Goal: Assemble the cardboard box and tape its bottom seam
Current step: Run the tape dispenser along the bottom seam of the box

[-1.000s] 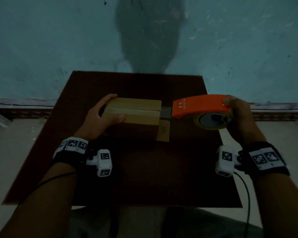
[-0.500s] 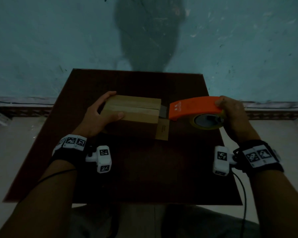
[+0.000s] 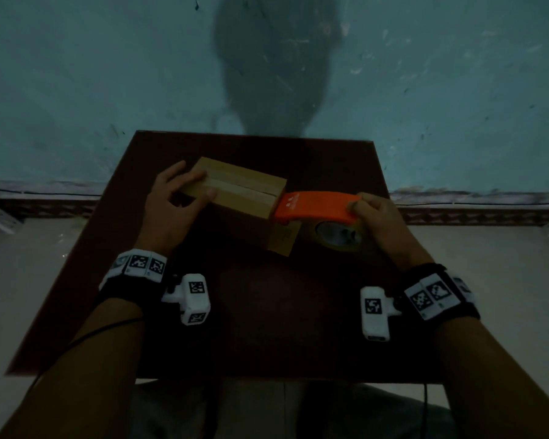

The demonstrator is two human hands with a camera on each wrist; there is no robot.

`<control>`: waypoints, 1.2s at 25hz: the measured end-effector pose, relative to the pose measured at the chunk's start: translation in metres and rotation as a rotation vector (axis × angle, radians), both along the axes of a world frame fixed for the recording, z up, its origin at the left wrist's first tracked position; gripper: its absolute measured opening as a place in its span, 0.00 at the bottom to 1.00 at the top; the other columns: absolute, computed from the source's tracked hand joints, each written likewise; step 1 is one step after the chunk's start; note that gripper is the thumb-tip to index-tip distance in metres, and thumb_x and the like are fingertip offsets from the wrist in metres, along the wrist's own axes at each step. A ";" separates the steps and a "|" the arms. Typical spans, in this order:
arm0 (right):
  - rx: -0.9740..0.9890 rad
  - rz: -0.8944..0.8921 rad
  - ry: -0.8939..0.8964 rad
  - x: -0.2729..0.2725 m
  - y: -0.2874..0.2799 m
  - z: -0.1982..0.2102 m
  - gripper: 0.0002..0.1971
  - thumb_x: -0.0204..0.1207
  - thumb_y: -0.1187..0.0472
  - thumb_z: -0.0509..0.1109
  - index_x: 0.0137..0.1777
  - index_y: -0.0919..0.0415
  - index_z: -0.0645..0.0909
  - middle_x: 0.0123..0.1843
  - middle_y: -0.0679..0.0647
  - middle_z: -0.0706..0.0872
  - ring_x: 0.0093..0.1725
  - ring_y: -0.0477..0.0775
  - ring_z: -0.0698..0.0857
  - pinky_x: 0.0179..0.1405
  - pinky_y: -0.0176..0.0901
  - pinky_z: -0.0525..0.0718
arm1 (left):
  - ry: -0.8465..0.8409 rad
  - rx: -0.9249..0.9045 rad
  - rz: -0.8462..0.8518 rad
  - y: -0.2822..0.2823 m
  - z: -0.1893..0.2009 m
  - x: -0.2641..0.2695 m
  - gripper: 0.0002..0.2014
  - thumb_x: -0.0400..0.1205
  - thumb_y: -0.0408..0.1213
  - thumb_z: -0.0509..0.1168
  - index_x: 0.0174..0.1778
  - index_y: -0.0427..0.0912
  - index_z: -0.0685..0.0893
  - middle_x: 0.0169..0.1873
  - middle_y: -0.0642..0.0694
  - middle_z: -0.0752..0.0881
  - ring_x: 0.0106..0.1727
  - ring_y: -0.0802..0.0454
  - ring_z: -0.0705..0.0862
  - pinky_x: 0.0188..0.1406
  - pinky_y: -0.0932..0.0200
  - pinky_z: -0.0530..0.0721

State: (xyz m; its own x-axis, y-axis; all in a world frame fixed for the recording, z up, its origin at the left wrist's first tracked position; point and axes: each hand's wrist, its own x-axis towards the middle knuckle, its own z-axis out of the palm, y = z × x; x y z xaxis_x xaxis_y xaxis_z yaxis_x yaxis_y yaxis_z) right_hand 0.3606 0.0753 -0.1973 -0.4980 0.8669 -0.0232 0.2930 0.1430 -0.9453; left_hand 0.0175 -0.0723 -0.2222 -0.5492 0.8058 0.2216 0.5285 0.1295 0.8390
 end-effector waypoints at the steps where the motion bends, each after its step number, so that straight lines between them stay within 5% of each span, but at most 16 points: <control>1: -0.013 0.016 -0.015 -0.007 -0.004 0.002 0.15 0.89 0.56 0.68 0.38 0.55 0.79 0.28 0.43 0.81 0.25 0.40 0.80 0.28 0.33 0.79 | 0.098 0.002 0.041 0.002 0.001 0.000 0.17 0.84 0.45 0.75 0.70 0.55 0.90 0.79 0.56 0.76 0.80 0.58 0.69 0.69 0.81 0.66; 2: -0.026 0.034 -0.023 -0.014 -0.009 0.003 0.14 0.91 0.58 0.66 0.41 0.55 0.80 0.30 0.43 0.82 0.25 0.38 0.81 0.28 0.32 0.80 | 0.225 0.018 0.081 0.005 0.001 0.000 0.13 0.86 0.45 0.73 0.67 0.54 0.91 0.76 0.55 0.79 0.79 0.54 0.70 0.74 0.74 0.71; 4: -0.035 0.069 -0.023 -0.029 -0.018 0.006 0.13 0.92 0.58 0.65 0.45 0.59 0.81 0.36 0.47 0.83 0.26 0.36 0.83 0.27 0.31 0.81 | 0.451 0.033 0.134 0.011 0.001 0.004 0.14 0.88 0.44 0.67 0.65 0.51 0.93 0.71 0.49 0.86 0.76 0.40 0.77 0.76 0.44 0.78; 6: -0.043 0.067 -0.022 -0.044 -0.026 0.009 0.12 0.92 0.56 0.65 0.48 0.60 0.83 0.36 0.49 0.83 0.25 0.36 0.83 0.26 0.31 0.81 | 0.488 -0.069 0.167 0.018 0.001 0.012 0.20 0.87 0.50 0.64 0.70 0.47 0.90 0.74 0.43 0.85 0.77 0.35 0.78 0.77 0.32 0.74; 11: -0.096 0.023 -0.021 -0.077 -0.044 0.011 0.15 0.90 0.49 0.69 0.46 0.58 0.87 0.33 0.48 0.87 0.24 0.37 0.84 0.25 0.33 0.79 | 0.360 -0.275 0.080 0.032 0.000 0.040 0.40 0.82 0.66 0.67 0.87 0.47 0.74 0.91 0.40 0.64 0.93 0.38 0.56 0.90 0.36 0.58; 14: -0.162 0.093 -0.004 -0.086 -0.052 0.013 0.18 0.91 0.48 0.68 0.50 0.64 0.88 0.36 0.54 0.90 0.28 0.44 0.87 0.28 0.33 0.83 | 0.262 -0.229 0.085 0.036 0.003 0.039 0.38 0.85 0.61 0.69 0.89 0.47 0.72 0.93 0.43 0.62 0.94 0.42 0.50 0.91 0.38 0.56; 17: -0.215 0.128 0.022 -0.094 -0.061 0.009 0.21 0.90 0.48 0.68 0.51 0.70 0.85 0.40 0.68 0.89 0.33 0.58 0.88 0.33 0.45 0.84 | 0.253 -0.233 0.041 0.038 0.003 0.036 0.35 0.88 0.52 0.68 0.90 0.46 0.68 0.94 0.44 0.58 0.95 0.43 0.44 0.92 0.38 0.53; 22: -0.314 0.115 0.006 -0.103 -0.064 0.010 0.22 0.91 0.48 0.66 0.57 0.70 0.86 0.45 0.76 0.93 0.33 0.66 0.93 0.35 0.51 0.89 | 0.294 -0.295 0.044 0.041 0.003 0.034 0.34 0.88 0.52 0.68 0.91 0.47 0.68 0.94 0.45 0.58 0.95 0.42 0.43 0.91 0.39 0.51; 26: -0.301 0.033 -0.025 -0.114 -0.059 0.023 0.22 0.89 0.50 0.68 0.54 0.74 0.87 0.42 0.72 0.92 0.24 0.58 0.91 0.22 0.43 0.85 | 0.277 -0.269 0.075 0.042 0.006 0.038 0.33 0.88 0.50 0.68 0.89 0.43 0.72 0.93 0.43 0.62 0.95 0.40 0.47 0.91 0.44 0.51; 30: -0.348 -0.032 -0.040 -0.124 -0.060 0.035 0.18 0.89 0.51 0.69 0.47 0.67 0.86 0.38 0.62 0.89 0.19 0.47 0.87 0.18 0.36 0.81 | 0.289 -0.272 0.078 0.043 0.009 0.039 0.32 0.89 0.48 0.68 0.88 0.42 0.73 0.92 0.42 0.64 0.94 0.39 0.49 0.91 0.44 0.52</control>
